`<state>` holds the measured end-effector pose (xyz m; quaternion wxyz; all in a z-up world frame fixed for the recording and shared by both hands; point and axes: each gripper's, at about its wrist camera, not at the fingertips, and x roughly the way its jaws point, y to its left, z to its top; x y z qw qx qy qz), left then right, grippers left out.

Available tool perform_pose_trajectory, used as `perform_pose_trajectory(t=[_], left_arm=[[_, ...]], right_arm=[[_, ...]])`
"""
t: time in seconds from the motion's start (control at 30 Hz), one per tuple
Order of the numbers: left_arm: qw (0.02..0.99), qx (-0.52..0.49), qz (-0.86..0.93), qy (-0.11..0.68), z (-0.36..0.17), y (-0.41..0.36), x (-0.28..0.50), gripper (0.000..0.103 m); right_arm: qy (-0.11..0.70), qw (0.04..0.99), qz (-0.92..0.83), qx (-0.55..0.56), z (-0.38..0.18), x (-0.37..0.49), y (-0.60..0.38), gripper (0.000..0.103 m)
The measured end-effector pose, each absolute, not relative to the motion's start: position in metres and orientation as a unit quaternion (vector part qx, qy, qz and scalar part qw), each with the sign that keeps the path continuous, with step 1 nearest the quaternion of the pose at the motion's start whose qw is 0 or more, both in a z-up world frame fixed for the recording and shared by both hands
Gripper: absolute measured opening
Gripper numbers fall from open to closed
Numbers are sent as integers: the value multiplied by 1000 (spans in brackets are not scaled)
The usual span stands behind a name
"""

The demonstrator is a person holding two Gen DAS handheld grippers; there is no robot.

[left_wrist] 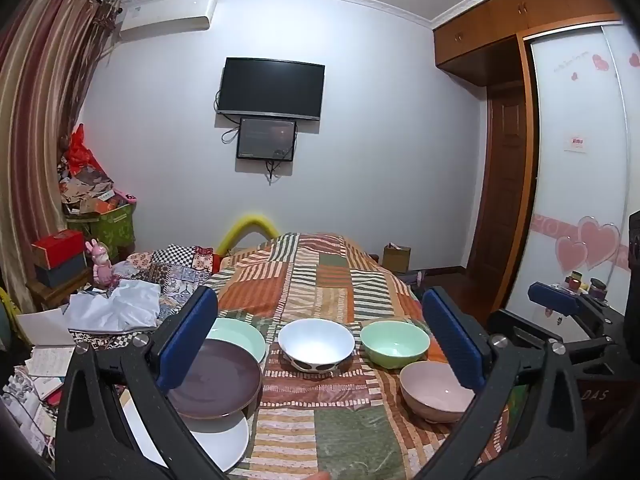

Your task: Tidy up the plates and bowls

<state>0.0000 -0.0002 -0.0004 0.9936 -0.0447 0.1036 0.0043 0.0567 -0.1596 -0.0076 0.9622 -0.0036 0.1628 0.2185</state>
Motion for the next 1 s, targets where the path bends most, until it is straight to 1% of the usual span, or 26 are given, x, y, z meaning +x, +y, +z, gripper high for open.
perform_pose_trajectory(t=[0.4, 1.0], left_arm=[[993, -45, 2, 109, -8, -4, 6, 103], [993, -46, 2, 105, -3, 1, 1, 103]], right_arm=[[163, 962, 217, -1, -10, 56, -158, 103], [163, 962, 219, 3, -9, 58, -163, 103]])
